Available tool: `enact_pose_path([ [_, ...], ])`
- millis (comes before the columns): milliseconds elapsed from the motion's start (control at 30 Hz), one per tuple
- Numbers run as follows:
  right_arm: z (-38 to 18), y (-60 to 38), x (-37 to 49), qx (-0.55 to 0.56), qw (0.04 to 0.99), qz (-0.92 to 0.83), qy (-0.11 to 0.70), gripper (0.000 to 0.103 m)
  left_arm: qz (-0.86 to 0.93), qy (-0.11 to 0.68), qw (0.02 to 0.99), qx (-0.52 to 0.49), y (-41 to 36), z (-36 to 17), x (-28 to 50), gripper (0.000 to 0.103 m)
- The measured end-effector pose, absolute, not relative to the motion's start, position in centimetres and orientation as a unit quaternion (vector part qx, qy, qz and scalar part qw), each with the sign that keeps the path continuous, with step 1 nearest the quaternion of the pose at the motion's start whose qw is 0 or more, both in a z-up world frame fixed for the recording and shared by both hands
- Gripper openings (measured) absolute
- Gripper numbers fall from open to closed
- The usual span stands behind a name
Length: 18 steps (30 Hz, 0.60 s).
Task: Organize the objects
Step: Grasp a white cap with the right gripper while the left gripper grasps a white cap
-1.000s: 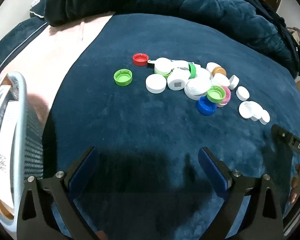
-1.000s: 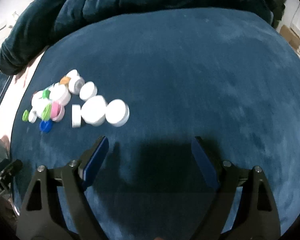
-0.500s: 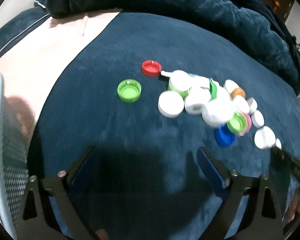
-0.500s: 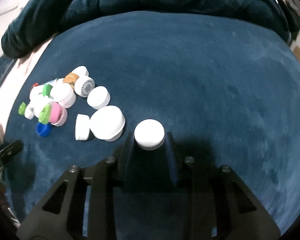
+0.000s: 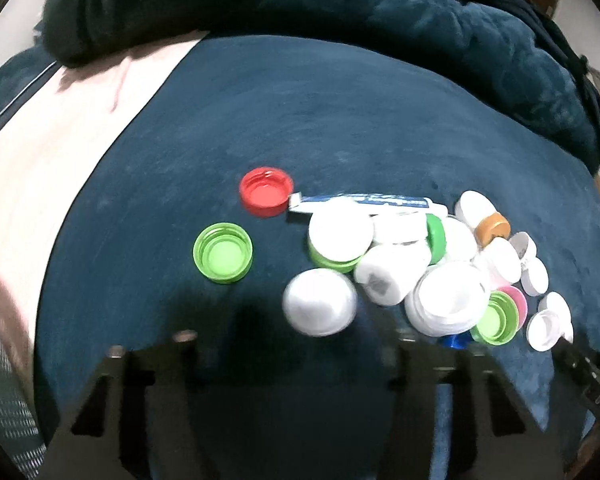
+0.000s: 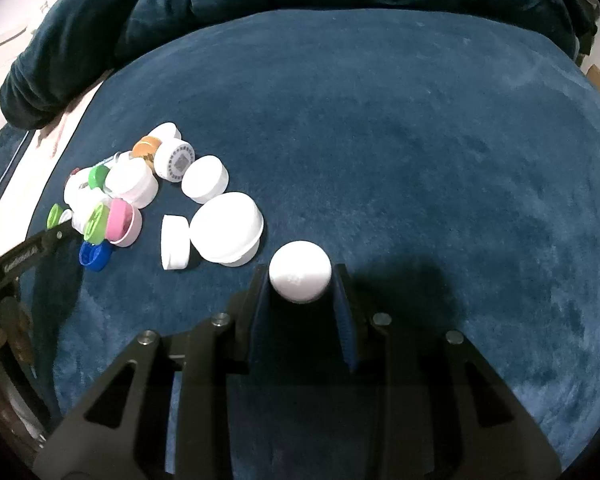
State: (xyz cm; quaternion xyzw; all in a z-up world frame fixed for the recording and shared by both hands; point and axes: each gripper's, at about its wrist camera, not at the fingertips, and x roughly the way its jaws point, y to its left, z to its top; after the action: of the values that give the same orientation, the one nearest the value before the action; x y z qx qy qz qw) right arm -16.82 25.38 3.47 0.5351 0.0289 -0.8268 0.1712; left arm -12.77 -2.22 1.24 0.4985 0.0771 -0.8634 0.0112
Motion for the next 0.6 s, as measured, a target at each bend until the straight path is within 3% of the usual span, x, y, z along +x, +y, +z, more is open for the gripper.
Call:
enact_pose_path([
  [67, 3.6, 25.6, -16.7, 0.535, 0.173, -0.826, 0.029, 0.033, -0.864, 0.080, 0.006, 0.497, -2.2, 1.6, -12.5, 0.032],
  [600, 9.2, 25.9, -11.6, 0.506, 0.221, -0.833, -0.034, 0.031, -0.874, 0.063, -0.001, 0.482, -3.4, 7.6, -5.1, 0.032],
])
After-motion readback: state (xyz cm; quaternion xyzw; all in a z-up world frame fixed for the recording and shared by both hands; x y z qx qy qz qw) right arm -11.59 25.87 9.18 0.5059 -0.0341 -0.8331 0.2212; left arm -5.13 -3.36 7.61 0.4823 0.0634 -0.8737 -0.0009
